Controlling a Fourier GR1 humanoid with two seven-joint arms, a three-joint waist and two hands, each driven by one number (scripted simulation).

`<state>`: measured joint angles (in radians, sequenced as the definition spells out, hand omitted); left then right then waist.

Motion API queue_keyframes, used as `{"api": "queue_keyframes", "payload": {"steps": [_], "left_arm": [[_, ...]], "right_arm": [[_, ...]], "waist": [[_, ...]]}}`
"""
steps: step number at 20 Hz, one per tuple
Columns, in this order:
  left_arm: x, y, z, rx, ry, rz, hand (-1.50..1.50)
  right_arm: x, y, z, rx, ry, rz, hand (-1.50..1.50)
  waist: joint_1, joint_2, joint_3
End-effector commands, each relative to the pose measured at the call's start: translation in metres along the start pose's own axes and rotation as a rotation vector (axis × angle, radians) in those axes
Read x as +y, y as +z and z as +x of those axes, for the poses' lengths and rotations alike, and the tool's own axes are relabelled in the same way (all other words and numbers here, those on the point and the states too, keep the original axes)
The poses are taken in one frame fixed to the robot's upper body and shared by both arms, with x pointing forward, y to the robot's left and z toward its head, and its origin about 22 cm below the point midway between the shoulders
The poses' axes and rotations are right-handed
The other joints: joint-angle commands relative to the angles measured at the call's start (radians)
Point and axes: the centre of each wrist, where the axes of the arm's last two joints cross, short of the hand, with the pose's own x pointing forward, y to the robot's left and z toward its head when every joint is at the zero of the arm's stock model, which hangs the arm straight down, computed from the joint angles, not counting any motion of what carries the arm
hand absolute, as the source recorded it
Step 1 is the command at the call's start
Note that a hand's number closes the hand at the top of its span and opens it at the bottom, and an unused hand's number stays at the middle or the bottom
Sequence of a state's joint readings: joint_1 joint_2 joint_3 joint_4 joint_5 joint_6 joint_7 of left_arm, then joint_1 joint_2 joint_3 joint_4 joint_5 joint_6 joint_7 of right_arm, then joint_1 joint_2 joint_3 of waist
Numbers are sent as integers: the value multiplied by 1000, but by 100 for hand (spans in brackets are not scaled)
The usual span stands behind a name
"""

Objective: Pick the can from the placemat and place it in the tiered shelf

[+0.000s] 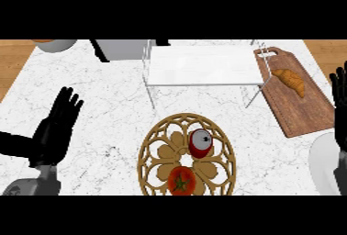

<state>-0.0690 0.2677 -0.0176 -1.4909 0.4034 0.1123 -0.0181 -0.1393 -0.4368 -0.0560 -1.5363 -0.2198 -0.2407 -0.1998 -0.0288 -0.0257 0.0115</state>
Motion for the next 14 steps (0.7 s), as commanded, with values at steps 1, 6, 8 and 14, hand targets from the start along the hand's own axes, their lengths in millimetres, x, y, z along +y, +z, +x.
{"api": "queue_keyframes", "payload": {"steps": [1, 6, 8, 14], "left_arm": [[16, -7, 10, 60, -47, -15, 0], [44, 22, -32, 362, -200, 148, 0], [39, 30, -44, 393, -170, 101, 0], [12, 16, -35, 436, -185, 46, 0]], "right_arm": [[-16, 24, 3, -6, 40, -63, 150], [-10, 58, 31, 21, 207, -189, 150], [-58, 95, -31, 437, 493, -249, 150], [8, 153, 27, 415, 268, -236, -150]], "waist": [[17, 24, -12], [-30, 16, -15], [-37, 43, -21], [11, 22, -12]]}}
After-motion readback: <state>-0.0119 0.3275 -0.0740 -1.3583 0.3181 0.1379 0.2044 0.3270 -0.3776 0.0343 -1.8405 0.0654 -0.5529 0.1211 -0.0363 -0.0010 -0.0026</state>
